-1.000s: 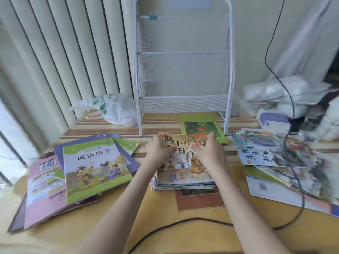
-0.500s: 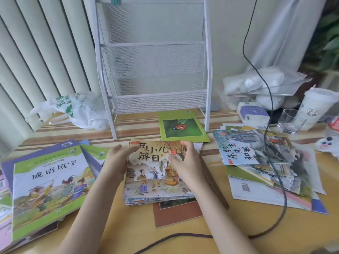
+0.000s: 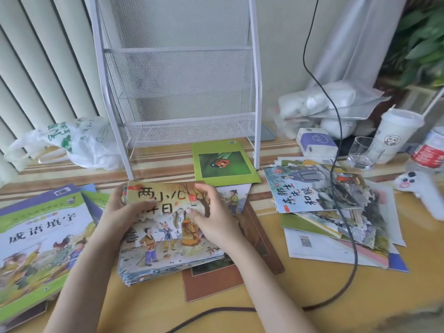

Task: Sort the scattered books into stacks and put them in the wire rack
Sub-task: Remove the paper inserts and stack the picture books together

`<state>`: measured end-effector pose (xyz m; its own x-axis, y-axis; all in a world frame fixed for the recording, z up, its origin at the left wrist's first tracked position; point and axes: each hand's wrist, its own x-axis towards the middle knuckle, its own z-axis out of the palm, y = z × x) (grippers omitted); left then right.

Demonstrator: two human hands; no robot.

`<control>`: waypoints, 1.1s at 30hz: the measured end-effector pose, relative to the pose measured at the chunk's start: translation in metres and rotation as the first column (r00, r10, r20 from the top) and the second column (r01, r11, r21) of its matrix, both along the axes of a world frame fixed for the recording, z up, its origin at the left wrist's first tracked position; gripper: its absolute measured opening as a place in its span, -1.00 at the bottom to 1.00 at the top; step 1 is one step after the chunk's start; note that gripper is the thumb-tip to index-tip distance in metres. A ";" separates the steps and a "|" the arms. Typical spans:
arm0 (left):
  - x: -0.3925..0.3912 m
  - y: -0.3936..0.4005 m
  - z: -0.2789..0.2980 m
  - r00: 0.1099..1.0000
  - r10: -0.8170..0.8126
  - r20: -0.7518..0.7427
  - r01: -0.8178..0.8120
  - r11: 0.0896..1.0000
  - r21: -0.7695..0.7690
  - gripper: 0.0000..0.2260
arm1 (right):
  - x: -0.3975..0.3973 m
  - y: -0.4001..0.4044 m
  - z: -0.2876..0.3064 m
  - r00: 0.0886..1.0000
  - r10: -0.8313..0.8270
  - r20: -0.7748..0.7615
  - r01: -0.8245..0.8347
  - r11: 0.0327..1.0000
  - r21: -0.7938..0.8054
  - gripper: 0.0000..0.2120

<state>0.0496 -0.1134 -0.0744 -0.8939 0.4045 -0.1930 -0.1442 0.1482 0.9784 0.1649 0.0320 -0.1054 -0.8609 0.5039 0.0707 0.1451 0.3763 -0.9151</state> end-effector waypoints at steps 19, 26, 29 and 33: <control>0.014 0.039 -0.016 0.995 -0.094 -0.036 0.092 0.994 -0.065 -0.40 | 0.101 0.115 0.016 0.925 -0.283 0.253 0.088 0.809 0.581 -0.33; 0.016 0.037 -0.021 0.978 -0.095 -0.184 0.062 0.982 -0.177 -0.32 | 0.131 0.139 0.026 0.797 -0.266 0.542 -0.095 0.831 0.548 -0.07; 0.017 0.044 -0.017 0.927 -0.141 -0.346 0.036 0.955 -0.293 -0.30 | 0.134 0.143 0.025 0.866 -0.331 0.374 0.080 0.832 0.550 -0.28; 0.030 0.063 0.002 0.748 -0.222 -0.626 -0.042 0.925 -0.378 -0.34 | 0.133 0.142 0.020 0.909 -0.378 0.174 0.238 0.815 0.529 -0.65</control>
<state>0.0791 -0.0499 -0.0723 -0.8132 0.5130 0.2749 0.5344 0.4710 0.7018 0.2977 0.1741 -0.0853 -0.6873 0.7049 0.1753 0.5339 0.6539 -0.5361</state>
